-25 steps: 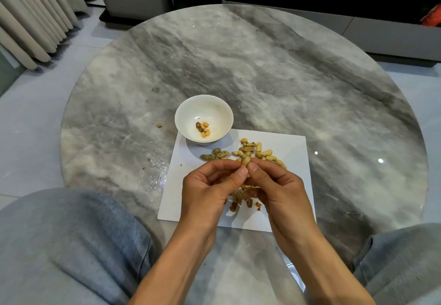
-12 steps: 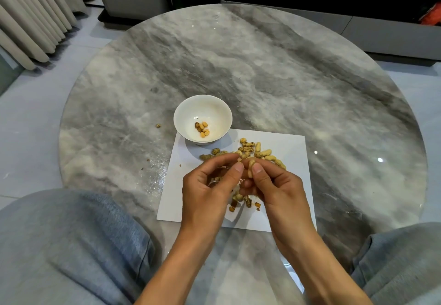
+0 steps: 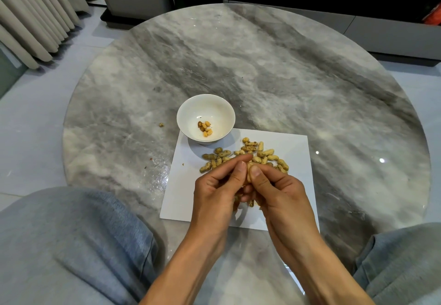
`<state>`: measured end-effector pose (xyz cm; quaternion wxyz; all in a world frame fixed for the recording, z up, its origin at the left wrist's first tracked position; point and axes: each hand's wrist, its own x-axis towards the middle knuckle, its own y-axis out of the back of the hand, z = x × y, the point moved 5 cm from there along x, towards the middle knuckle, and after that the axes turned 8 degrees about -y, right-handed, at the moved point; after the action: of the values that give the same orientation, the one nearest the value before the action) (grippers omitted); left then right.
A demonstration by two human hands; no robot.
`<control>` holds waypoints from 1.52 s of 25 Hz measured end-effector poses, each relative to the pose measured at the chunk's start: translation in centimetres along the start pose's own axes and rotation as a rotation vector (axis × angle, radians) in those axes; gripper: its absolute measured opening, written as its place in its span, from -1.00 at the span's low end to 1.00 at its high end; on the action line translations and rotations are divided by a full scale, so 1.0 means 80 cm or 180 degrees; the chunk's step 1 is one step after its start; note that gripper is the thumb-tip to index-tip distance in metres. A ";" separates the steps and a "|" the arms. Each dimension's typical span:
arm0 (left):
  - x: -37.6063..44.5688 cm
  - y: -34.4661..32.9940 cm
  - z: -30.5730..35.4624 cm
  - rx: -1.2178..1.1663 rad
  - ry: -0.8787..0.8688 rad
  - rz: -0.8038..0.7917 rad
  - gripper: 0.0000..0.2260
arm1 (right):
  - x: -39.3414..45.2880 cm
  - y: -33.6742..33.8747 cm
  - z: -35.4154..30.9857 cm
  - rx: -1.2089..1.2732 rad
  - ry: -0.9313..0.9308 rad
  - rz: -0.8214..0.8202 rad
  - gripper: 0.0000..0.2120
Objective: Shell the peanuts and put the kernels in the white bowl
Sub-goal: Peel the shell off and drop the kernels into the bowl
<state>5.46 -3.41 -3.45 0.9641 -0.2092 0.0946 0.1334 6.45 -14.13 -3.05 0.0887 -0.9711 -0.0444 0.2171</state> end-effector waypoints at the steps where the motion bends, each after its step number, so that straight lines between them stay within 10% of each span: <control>1: 0.001 -0.001 0.000 -0.0014 -0.0015 -0.0002 -0.76 | 0.000 0.000 0.000 0.0069 -0.0031 -0.0045 -0.79; 25: 0.000 -0.009 0.001 0.0094 -0.0002 -0.0219 -0.80 | 0.001 -0.003 -0.004 -0.0140 -0.0041 0.0052 -0.79; 38: 0.006 0.002 0.030 0.1655 -0.1079 -0.0496 -0.74 | 0.008 0.033 -0.038 -0.1142 0.0202 -0.0024 -0.84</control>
<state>6.18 -2.13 -1.45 0.9946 0.0628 -0.0527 0.0634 8.42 -17.12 -1.11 -0.0837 -0.9775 -0.0832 0.1746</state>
